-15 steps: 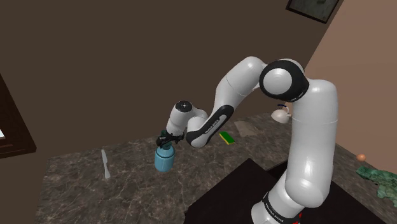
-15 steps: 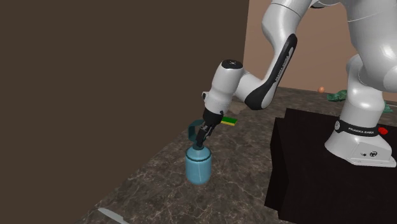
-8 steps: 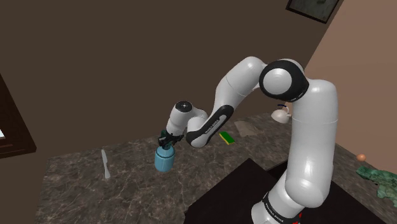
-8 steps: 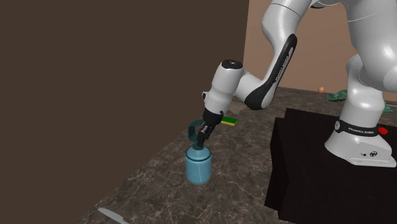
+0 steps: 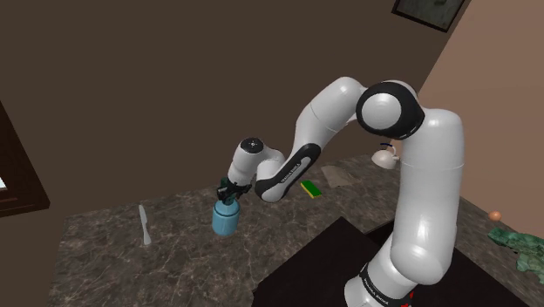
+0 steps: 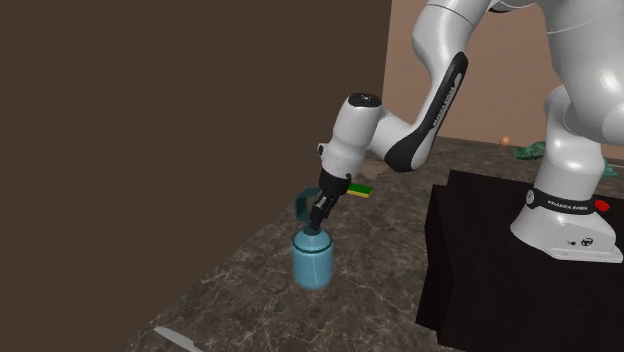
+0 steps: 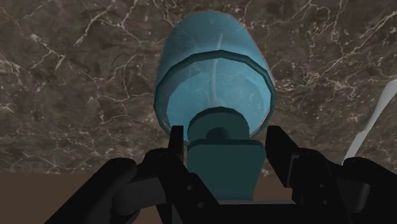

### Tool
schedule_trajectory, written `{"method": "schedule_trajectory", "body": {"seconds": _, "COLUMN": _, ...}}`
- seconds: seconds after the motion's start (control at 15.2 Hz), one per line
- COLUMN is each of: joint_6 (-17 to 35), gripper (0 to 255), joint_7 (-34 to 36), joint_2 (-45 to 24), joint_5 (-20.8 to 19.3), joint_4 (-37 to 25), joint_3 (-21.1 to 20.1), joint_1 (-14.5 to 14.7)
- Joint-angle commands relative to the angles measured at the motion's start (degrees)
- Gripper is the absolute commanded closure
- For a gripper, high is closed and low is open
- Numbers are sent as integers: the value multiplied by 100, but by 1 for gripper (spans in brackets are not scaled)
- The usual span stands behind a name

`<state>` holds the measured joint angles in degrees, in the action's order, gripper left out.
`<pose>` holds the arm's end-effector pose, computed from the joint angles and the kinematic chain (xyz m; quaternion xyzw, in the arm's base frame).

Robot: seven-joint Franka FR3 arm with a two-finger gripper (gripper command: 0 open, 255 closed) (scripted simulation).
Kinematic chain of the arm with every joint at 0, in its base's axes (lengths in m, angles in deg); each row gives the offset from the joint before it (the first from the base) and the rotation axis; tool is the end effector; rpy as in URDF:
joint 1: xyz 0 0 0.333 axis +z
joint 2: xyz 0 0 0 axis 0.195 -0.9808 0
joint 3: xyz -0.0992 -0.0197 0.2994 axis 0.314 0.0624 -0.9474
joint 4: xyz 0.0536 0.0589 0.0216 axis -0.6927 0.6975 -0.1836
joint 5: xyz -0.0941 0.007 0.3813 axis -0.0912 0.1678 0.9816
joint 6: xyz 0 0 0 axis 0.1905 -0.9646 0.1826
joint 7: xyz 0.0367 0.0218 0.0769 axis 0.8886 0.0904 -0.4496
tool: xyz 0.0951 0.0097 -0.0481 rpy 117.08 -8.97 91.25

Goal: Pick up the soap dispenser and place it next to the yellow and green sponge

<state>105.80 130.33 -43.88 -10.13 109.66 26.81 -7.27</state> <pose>0.5293 0.1562 0.1885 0.9847 -0.0900 0.1482 0.0167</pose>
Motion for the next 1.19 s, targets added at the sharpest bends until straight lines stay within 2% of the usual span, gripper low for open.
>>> {"method": "schedule_trajectory", "body": {"seconds": 0.0, "joint_6": -77, "gripper": 255, "joint_7": -112, "joint_2": 109, "joint_5": 114, "joint_4": 35, "joint_3": -97, "joint_1": -77}}
{"method": "schedule_trajectory", "body": {"seconds": 1.12, "joint_6": -979, "gripper": 255, "joint_7": -1382, "joint_2": 1287, "joint_5": 1543, "joint_4": 244, "joint_3": -995, "joint_1": -734}}
